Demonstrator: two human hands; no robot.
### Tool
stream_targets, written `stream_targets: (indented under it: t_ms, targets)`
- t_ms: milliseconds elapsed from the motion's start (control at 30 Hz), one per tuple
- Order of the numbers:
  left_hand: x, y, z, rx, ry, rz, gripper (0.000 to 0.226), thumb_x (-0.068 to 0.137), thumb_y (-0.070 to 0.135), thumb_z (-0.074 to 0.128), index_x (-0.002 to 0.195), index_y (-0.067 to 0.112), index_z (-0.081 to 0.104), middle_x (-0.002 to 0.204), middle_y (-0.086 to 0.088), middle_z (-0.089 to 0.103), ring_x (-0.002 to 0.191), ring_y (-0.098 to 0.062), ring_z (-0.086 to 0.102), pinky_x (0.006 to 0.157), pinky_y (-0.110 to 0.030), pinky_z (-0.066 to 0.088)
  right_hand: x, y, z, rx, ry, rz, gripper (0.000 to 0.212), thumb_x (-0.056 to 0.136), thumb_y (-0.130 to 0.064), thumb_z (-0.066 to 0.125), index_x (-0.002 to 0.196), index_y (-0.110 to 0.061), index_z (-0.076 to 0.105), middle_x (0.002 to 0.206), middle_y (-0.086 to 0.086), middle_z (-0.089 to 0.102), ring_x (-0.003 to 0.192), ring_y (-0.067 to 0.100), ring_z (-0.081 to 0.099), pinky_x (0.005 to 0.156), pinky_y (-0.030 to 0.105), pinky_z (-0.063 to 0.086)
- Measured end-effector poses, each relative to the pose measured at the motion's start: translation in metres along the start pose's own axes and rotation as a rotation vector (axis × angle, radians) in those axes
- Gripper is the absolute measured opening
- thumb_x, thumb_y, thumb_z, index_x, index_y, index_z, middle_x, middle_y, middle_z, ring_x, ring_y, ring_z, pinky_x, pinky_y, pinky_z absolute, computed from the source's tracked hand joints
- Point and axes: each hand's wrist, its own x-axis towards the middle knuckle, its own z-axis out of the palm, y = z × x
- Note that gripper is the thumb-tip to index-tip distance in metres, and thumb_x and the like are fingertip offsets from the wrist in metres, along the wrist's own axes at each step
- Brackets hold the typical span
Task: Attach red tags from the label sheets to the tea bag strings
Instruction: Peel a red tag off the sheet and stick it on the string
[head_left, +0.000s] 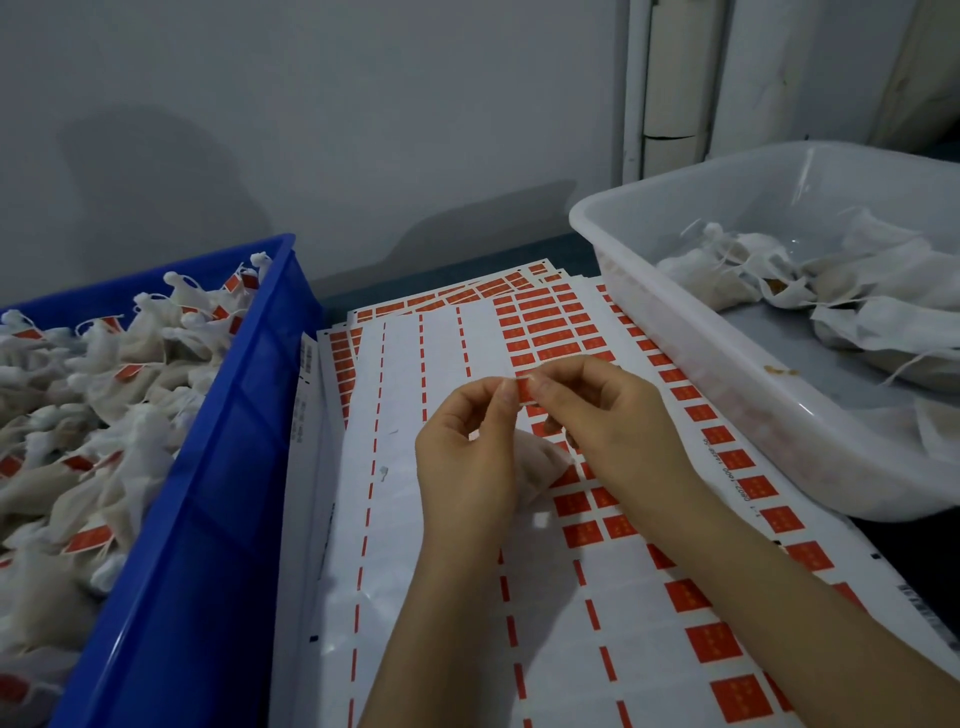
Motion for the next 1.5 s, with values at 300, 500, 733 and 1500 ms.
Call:
stream_targets:
  t_ms: [300,500,733,1500]
  targets:
    - [-0.002,-0.008,-0.001,0.170,0.023,0.181,0.026,0.090,0.007,0.057,0.076,0.029,0.056,0.073,0.017,0.061,0.084,0.015,0.053,0.053,0.003,0.039,-0.007,0.000,0.003,-0.167,-0.043,-0.122,0.016,0.085,-0.029,0.062,0.078,-0.040,0.053,0.080,-0.025,0.057,0.078,-0.002,0.057,0.061,0.000,0.042]
    - [-0.002,-0.010,-0.003,0.157,0.059,0.214,0.026,0.088,0.004,0.059,0.076,0.027,0.058,0.074,0.018,0.062,0.085,0.011,0.055,0.057,0.005,0.038,-0.009,-0.001,0.003,-0.179,-0.032,-0.133,0.016,0.085,-0.032,0.061,0.075,-0.041,0.052,0.077,-0.028,0.055,0.076,-0.006,0.056,0.062,0.000,0.041]
    - [-0.004,-0.002,-0.002,0.079,0.021,0.178,0.022,0.089,0.011,0.060,0.076,0.029,0.060,0.080,0.020,0.065,0.085,0.007,0.058,0.064,0.004,0.041,-0.007,0.000,0.002,-0.109,-0.007,-0.108,0.015,0.086,-0.032,0.059,0.074,-0.040,0.055,0.076,-0.027,0.060,0.082,-0.008,0.057,0.062,-0.001,0.042]
    - [0.000,0.006,-0.005,-0.172,0.080,-0.066,0.012,0.085,0.029,0.065,0.076,0.037,0.066,0.072,0.036,0.064,0.074,0.025,0.055,0.046,0.004,0.037,-0.001,0.003,0.005,-0.109,-0.147,0.008,0.007,0.086,-0.039,0.056,0.086,-0.044,0.051,0.079,-0.028,0.056,0.069,-0.002,0.058,0.052,0.002,0.043]
